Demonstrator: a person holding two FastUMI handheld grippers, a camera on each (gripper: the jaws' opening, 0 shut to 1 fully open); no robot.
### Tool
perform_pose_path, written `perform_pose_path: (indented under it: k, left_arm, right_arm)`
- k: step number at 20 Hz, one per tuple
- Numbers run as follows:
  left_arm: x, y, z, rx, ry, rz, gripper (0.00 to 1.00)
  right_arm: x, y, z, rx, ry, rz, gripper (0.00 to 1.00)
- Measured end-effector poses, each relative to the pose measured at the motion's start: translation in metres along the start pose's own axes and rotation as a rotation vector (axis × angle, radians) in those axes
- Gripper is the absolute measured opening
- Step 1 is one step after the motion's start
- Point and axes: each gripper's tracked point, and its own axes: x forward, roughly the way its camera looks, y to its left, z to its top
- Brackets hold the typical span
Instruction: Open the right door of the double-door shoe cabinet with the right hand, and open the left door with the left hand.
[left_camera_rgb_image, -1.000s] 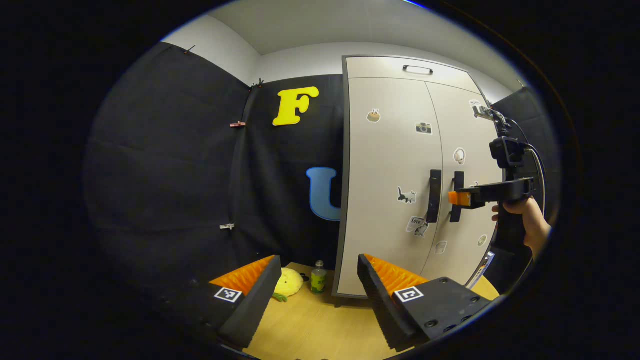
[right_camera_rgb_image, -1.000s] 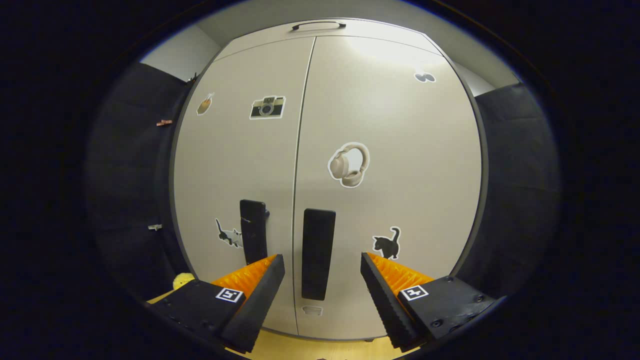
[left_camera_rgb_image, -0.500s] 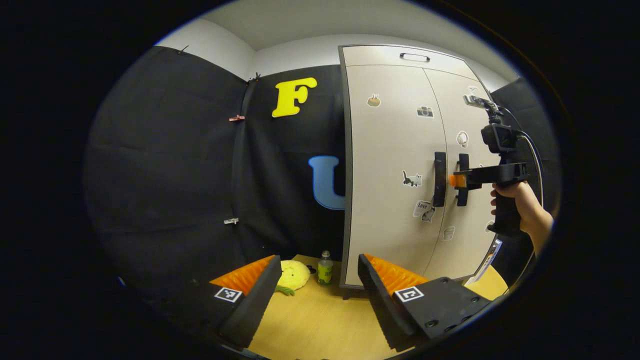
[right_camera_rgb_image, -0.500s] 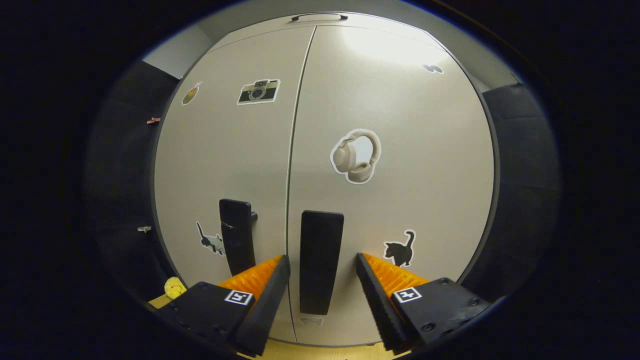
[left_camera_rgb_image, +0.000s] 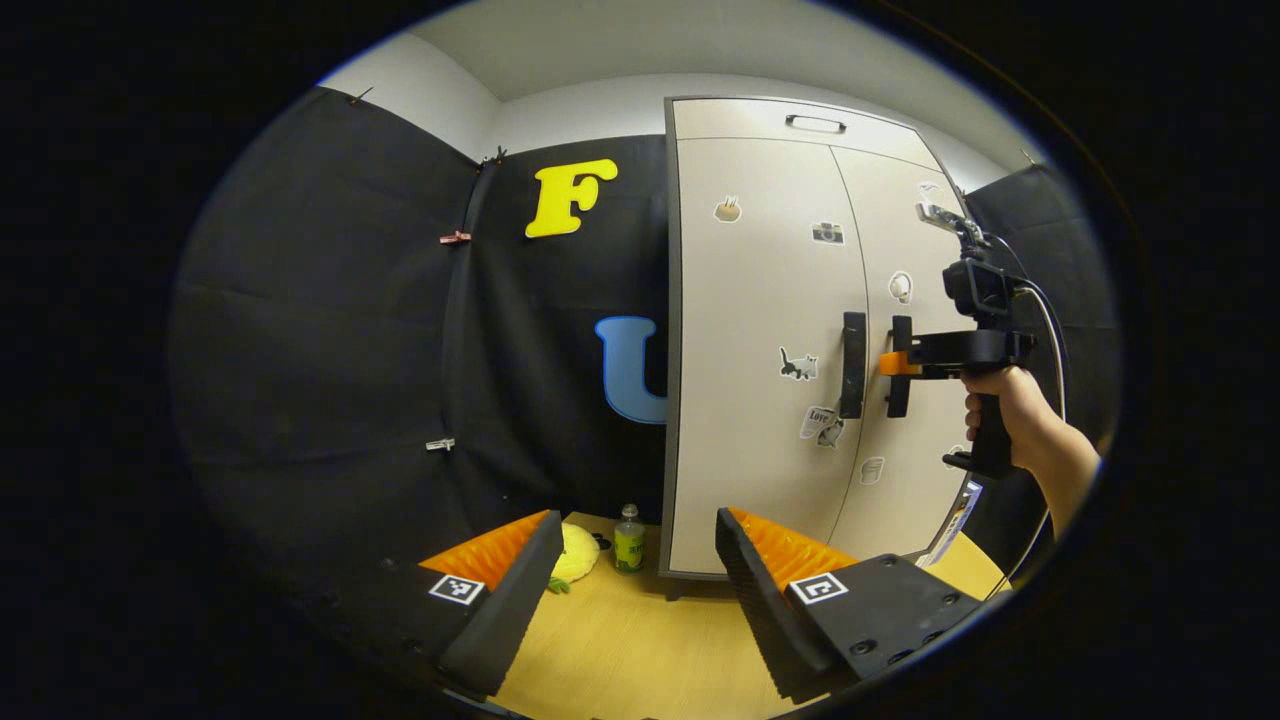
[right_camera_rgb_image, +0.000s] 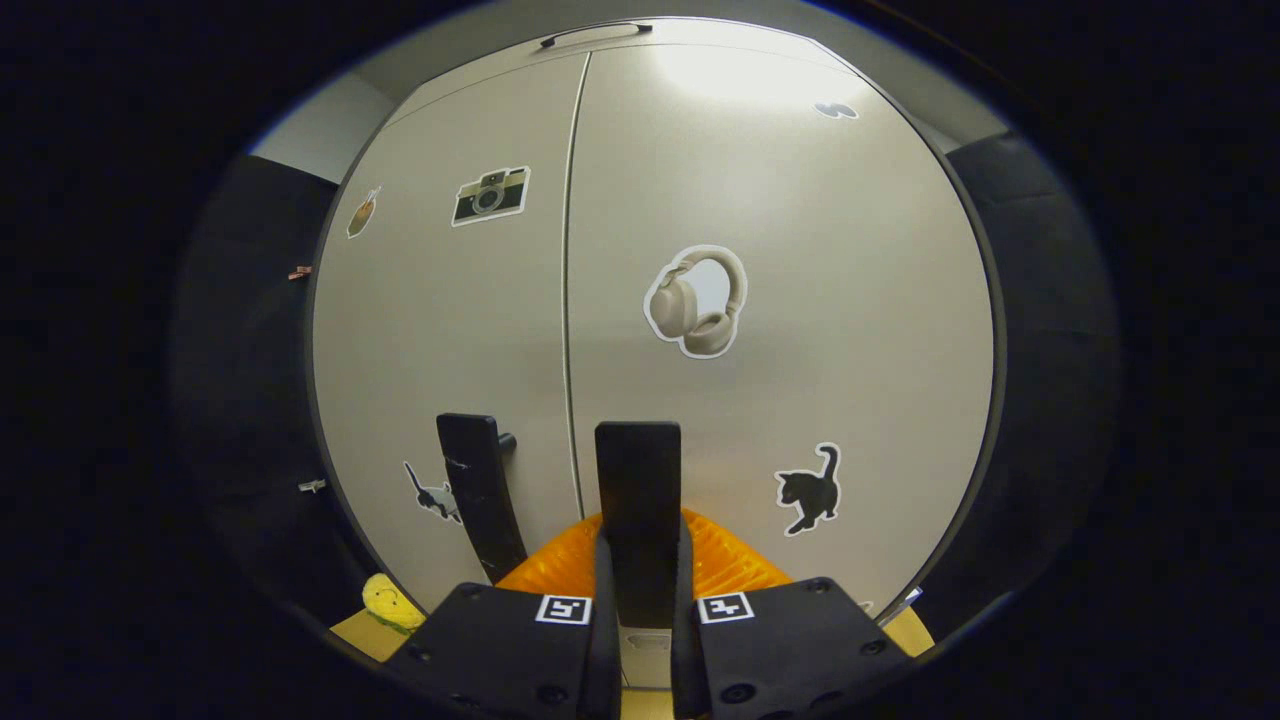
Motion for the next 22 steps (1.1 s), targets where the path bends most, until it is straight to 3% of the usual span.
perform_pose_path:
  k: [4,13,16,19,22]
  left_arm:
    - [-0.009,-0.002,0.003,0.029,-0.018,-0.043,0.95]
    - [-0.029,-0.018,-0.001,0.023,-0.026,-0.186,0.95]
    - [-0.031,-0.027,0.006,0.044,-0.033,-0.186,0.95]
    - [-0.035,-0.037,0.015,0.092,-0.059,-0.135,0.95]
    - [-0.046,-0.067,0.017,0.059,-0.056,-0.131,0.95]
  right_arm:
    - [-0.007,0.001,-0.003,0.028,0.050,0.022,0.24]
    - [-0.051,-0.011,-0.003,0.043,0.040,-0.016,0.23]
    - [-0.067,-0.016,-0.002,0.017,0.028,0.000,0.23]
    - [-0.081,-0.021,-0.003,0.014,0.025,0.048,0.23]
    - [-0.095,-0.026,-0.002,0.019,0.025,0.111,0.23]
